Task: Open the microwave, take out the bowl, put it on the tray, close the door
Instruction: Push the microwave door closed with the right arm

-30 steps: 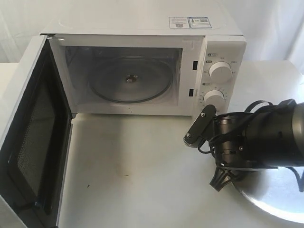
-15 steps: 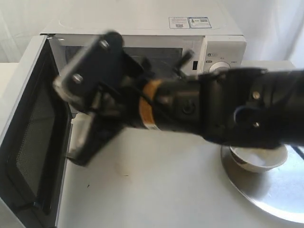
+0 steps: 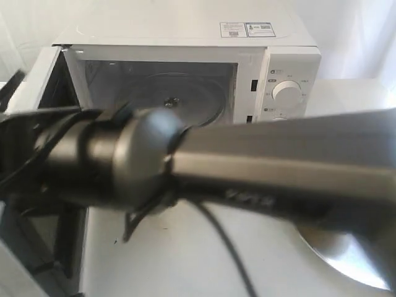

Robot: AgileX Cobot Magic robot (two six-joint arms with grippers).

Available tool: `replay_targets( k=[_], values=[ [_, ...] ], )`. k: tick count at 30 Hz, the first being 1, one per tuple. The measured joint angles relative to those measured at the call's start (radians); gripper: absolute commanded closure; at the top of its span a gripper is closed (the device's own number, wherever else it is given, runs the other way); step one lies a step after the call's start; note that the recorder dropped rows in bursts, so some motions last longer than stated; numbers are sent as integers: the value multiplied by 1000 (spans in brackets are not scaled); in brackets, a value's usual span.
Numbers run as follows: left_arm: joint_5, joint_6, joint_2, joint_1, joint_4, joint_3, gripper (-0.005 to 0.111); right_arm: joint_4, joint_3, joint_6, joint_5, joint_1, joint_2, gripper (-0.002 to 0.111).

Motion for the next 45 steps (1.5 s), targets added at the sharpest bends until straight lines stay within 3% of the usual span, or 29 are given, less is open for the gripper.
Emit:
replay_targets(
  k=[4, 7, 13, 23, 30, 37, 45],
  values=[
    [0, 0, 0, 0, 0, 0, 107, -79, -40, -311, 421, 60, 81, 108],
    [0, 0, 0, 0, 0, 0, 107, -104, -36, -373, 720, 57, 120, 108],
    [0, 0, 0, 0, 0, 0, 107, -183, -34, -387, 1070, 7, 125, 108],
    [0, 0, 0, 0, 0, 0, 107, -163, -34, -241, 1265, -213, 123, 108],
    [0, 0, 0, 0, 0, 0, 107, -128, -32, -274, 1312, -265, 123, 108],
    [0, 0, 0, 0, 0, 0, 107, -129, -32, -276, 1310, -250, 109, 108],
    [0, 0, 0, 0, 0, 0, 107, 119, 36, -185, 1286, -13, -331, 108]
  ],
)
